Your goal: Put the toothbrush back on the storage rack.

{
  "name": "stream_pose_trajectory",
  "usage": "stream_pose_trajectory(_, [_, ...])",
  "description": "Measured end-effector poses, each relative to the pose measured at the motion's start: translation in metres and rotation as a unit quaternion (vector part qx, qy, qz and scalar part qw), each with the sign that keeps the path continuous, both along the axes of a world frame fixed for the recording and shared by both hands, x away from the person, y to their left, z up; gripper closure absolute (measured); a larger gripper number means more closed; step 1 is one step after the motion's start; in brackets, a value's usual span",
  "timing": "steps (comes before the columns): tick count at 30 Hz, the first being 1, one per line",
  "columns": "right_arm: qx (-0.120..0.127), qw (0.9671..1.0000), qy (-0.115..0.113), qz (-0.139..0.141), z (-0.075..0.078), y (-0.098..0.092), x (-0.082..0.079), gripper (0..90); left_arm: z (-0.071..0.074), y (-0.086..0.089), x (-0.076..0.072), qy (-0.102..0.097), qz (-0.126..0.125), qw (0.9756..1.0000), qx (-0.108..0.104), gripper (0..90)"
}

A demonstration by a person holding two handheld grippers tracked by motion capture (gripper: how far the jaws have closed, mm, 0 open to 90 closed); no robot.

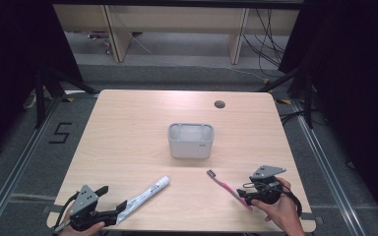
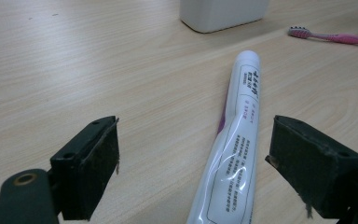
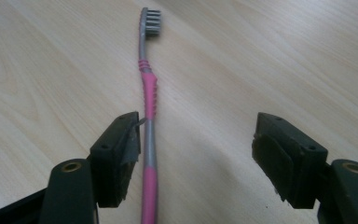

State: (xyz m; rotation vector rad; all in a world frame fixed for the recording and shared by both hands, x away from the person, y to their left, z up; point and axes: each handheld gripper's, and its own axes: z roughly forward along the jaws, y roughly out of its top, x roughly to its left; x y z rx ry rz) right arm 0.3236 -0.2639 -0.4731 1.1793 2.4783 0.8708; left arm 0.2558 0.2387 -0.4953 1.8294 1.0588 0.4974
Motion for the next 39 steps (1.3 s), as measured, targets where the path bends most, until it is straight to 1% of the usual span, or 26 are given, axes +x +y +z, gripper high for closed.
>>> stream_pose_trajectory(1, [-0.009, 0.9996, -0.016, 0.020, 0.001, -0.001, 0.003, 33.7, 0.000, 0.000, 0.000, 0.000, 0.000, 1.0000, 0.000, 15.1])
stream_pose_trajectory(3, [-0.005, 0.9999, 0.016, 0.003, 0.003, 0.002, 0.000, 34.7, 0.000, 0.000, 0.000, 0.000, 0.001, 1.0000, 0.000, 15.1])
stream_pose_trajectory(4, [-0.004, 0.9999, 0.015, 0.003, 0.002, 0.004, -0.001, 35.2, 0.000, 0.000, 0.000, 0.000, 0.000, 1.0000, 0.000, 15.1])
stream_pose_trajectory(6, [-0.012, 0.9996, -0.002, 0.026, 0.003, 0.003, 0.003, 36.6, 0.000, 0.000, 0.000, 0.000, 0.000, 1.0000, 0.000, 15.1])
stream_pose_trajectory(7, [-0.010, 0.9995, -0.005, 0.029, 0.003, 0.005, 0.003, 37.2, 0.000, 0.000, 0.000, 0.000, -0.001, 1.0000, 0.000, 15.1])
stream_pose_trajectory(9, [-0.013, 0.9996, -0.001, 0.026, 0.003, 0.007, 0.003, 37.6, 0.000, 0.000, 0.000, 0.000, 0.000, 1.0000, -0.001, 15.1])
stream_pose_trajectory(11, [-0.022, 0.9984, -0.018, 0.048, 0.002, 0.008, 0.006, 38.4, 0.000, 0.000, 0.000, 0.000, -0.002, 1.0000, -0.002, 15.0])
stream_pose_trajectory(13, [-0.031, 0.9980, -0.006, 0.055, 0.004, 0.010, 0.006, 39.2, 0.000, 0.000, 0.000, -0.001, -0.003, 1.0000, 0.001, 15.1])
stream_pose_trajectory(14, [-0.028, 0.9978, -0.011, 0.059, 0.002, 0.012, 0.007, 40.0, 0.000, 0.000, 0.000, -0.001, -0.004, 1.0000, 0.001, 15.1])
stream_pose_trajectory(15, [-0.031, 0.9976, -0.005, 0.062, 0.003, 0.013, 0.007, 40.6, 0.000, 0.000, 0.000, -0.002, -0.006, 1.0000, -0.001, 15.1])
stream_pose_trajectory(18, [-0.041, 0.9967, -0.009, 0.070, 0.004, 0.016, 0.009, 42.4, 0.000, 0.001, 0.000, -0.003, -0.005, 1.0000, -0.002, 15.0])
stream_pose_trajectory(19, [-0.045, 0.9961, -0.007, 0.076, 0.003, 0.020, 0.011, 44.8, 0.000, 0.000, 0.000, -0.001, -0.002, 1.0000, 0.001, 15.1])
stream_pose_trajectory(20, [-0.047, 0.9967, 0.009, 0.066, 0.005, 0.023, 0.010, 45.8, 0.000, 0.000, 0.000, 0.000, -0.002, 1.0000, 0.001, 15.1])
stream_pose_trajectory(21, [-0.047, 0.9962, 0.015, 0.071, 0.005, 0.024, 0.010, 46.7, 0.000, 0.000, 0.000, 0.000, -0.003, 1.0000, 0.002, 15.1])
stream_pose_trajectory(22, [-0.052, 0.9957, 0.005, 0.076, 0.004, 0.026, 0.012, 48.6, 0.000, 0.000, 0.000, 0.000, -0.002, 1.0000, 0.002, 15.1])
stream_pose_trajectory(24, [-0.054, 0.9958, 0.007, 0.074, 0.004, 0.028, 0.012, 50.5, 0.000, 0.001, 0.000, 0.000, -0.002, 1.0000, 0.002, 15.1])
stream_pose_trajectory(25, [-0.063, 0.9944, 0.019, 0.083, 0.006, 0.031, 0.014, 54.2, -0.001, 0.000, 0.001, -0.001, -0.003, 1.0000, -0.002, 15.1])
stream_pose_trajectory(27, [-0.070, 0.9938, 0.026, 0.082, 0.006, 0.034, 0.015, 56.0, 0.000, 0.000, 0.000, 0.000, -0.001, 1.0000, 0.001, 15.1])
stream_pose_trajectory(28, [-0.074, 0.9923, 0.025, 0.096, 0.005, 0.035, 0.018, 57.8, 0.000, 0.000, 0.000, 0.000, -0.002, 1.0000, 0.003, 15.1])
stream_pose_trajectory(30, [-0.080, 0.9920, 0.039, 0.090, 0.005, 0.038, 0.018, 59.8, 0.000, 0.000, 0.000, 0.000, -0.004, 1.0000, 0.003, 15.1])
stream_pose_trajectory(31, [-0.081, 0.9907, 0.039, 0.102, 0.004, 0.038, 0.020, 61.1, 0.000, 0.000, 0.000, 0.000, -0.004, 1.0000, 0.004, 15.2])
stream_pose_trajectory(32, [-0.083, 0.9907, 0.042, 0.099, 0.004, 0.039, 0.020, 62.1, 0.000, 0.000, 0.000, 0.000, -0.003, 1.0000, 0.003, 15.2])
stream_pose_trajectory(33, [-0.087, 0.9892, 0.043, 0.110, 0.003, 0.040, 0.024, 63.2, -0.001, 0.000, 0.000, 0.001, -0.002, 1.0000, 0.003, 15.2])
stream_pose_trajectory(36, [-0.094, 0.9887, 0.041, 0.110, 0.003, 0.041, 0.025, 65.4, -0.001, 0.000, 0.000, 0.001, -0.002, 1.0000, 0.003, 15.1])
stream_pose_trajectory(38, [-0.093, 0.9887, 0.061, 0.101, 0.003, 0.047, 0.027, 67.9, -0.001, 0.000, 0.000, 0.000, 0.000, 1.0000, 0.001, 15.1])
stream_pose_trajectory(39, [-0.097, 0.9875, 0.056, 0.111, 0.003, 0.047, 0.029, 68.7, -0.001, 0.000, 0.000, 0.000, 0.000, 1.0000, 0.001, 15.2])
